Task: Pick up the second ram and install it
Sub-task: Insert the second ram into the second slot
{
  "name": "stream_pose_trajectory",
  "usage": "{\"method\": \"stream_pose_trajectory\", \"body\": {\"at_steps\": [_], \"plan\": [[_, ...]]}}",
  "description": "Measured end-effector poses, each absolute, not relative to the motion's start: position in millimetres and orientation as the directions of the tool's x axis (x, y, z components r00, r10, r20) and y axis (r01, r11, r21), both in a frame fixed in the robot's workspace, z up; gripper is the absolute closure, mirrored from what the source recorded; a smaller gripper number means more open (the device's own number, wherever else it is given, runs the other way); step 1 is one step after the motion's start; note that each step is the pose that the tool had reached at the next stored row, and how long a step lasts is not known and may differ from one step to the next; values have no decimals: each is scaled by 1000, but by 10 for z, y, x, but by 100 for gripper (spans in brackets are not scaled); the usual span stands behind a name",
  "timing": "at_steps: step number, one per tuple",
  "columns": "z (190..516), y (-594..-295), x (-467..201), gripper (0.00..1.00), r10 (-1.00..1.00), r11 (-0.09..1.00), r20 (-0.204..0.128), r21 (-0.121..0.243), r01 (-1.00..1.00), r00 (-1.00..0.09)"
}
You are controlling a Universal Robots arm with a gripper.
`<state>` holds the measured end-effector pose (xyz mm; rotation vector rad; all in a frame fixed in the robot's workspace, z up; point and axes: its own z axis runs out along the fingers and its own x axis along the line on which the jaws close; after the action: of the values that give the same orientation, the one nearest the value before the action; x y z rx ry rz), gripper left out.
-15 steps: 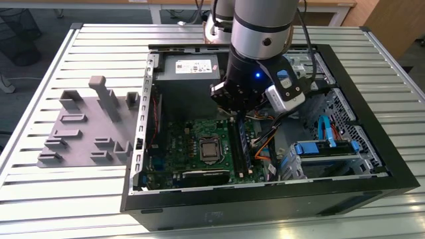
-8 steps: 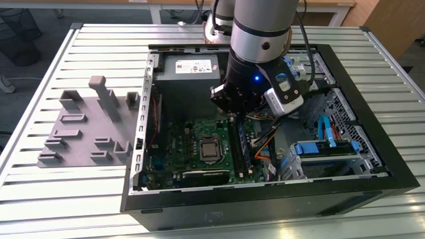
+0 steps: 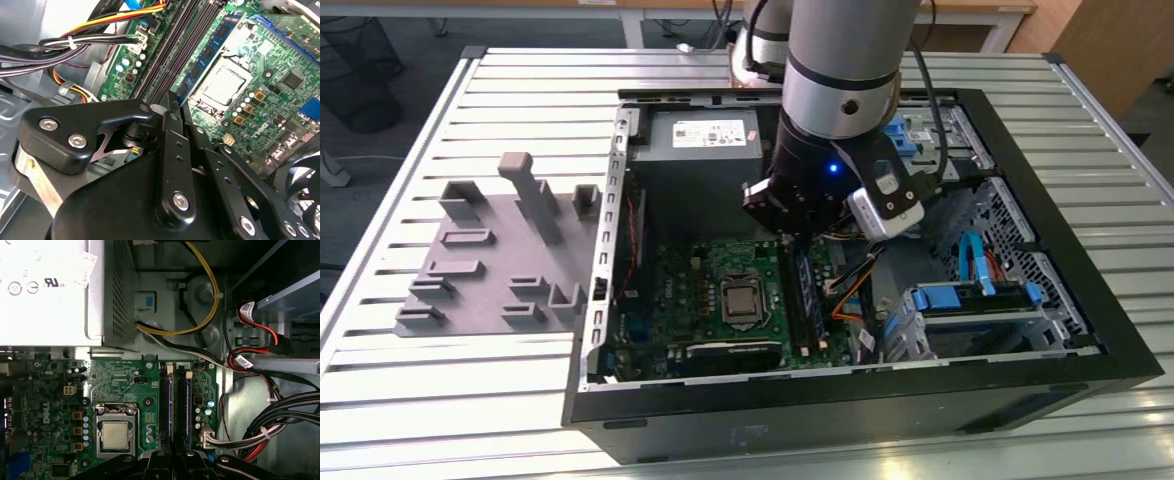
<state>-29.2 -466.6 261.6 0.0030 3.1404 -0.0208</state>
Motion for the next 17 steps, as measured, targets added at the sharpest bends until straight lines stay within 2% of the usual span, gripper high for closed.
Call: {"method": "stream_pose_trajectory", "body": {"at_steps": [17], "plan": [[2587, -4681, -291, 86, 2, 1000, -1, -13, 2, -1000]]}}
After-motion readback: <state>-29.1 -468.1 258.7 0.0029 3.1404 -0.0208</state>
